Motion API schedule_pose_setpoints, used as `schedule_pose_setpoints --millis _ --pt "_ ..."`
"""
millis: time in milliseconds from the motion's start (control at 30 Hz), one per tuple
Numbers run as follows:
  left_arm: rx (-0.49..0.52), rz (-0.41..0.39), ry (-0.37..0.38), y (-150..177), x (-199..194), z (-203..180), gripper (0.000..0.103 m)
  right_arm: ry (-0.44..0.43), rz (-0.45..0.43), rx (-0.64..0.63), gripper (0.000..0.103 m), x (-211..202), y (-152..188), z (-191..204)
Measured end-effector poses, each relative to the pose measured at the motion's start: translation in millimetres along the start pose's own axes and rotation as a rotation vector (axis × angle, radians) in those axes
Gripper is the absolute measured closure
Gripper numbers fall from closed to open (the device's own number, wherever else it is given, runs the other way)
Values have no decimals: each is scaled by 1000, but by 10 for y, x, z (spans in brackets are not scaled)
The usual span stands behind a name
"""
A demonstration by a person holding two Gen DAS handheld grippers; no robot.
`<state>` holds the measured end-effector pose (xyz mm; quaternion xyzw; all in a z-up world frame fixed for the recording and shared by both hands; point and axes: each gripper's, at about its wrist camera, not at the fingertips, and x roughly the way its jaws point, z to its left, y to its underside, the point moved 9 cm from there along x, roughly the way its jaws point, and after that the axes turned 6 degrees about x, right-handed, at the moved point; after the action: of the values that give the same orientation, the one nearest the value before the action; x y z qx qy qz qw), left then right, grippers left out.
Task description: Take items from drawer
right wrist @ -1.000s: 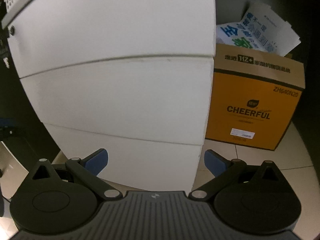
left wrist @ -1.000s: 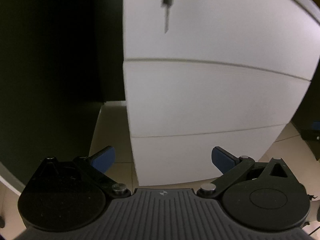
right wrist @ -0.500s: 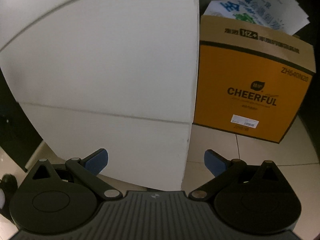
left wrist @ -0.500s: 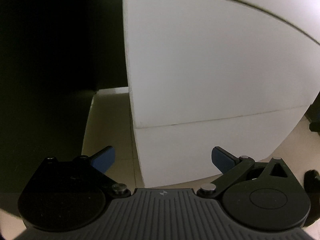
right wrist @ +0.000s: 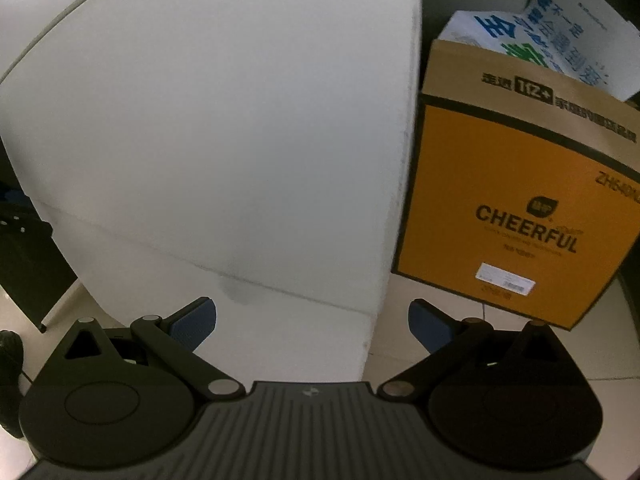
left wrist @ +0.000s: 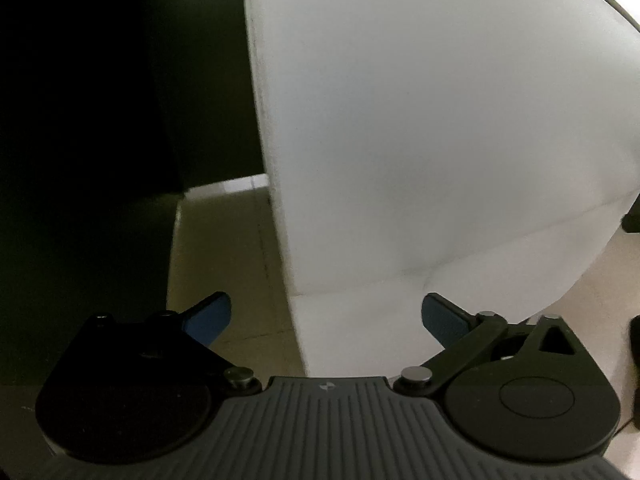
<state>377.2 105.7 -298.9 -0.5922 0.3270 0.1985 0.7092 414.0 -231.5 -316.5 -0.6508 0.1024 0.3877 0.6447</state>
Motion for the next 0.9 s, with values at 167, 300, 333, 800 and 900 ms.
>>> schedule_pose_setpoints --millis 167,300,333,800,900 --pt "-6 -9 38 -58 32 -110 4 -60 7 -22 0 35 -52 112" --pt "34 -26 83 -106 24 -252 5 -61 9 -11 0 21 -60 109" --pt "49 -22 76 -107 22 -287 6 -62 9 -12 0 14 -58 110" --pt "40 -33 28 -150 -99 -464 10 -38 34 -35 2 -68 -37 132" --pt "52 -27 24 -166 -100 -511 10 -41 45 -38 2 -83 -41 132"
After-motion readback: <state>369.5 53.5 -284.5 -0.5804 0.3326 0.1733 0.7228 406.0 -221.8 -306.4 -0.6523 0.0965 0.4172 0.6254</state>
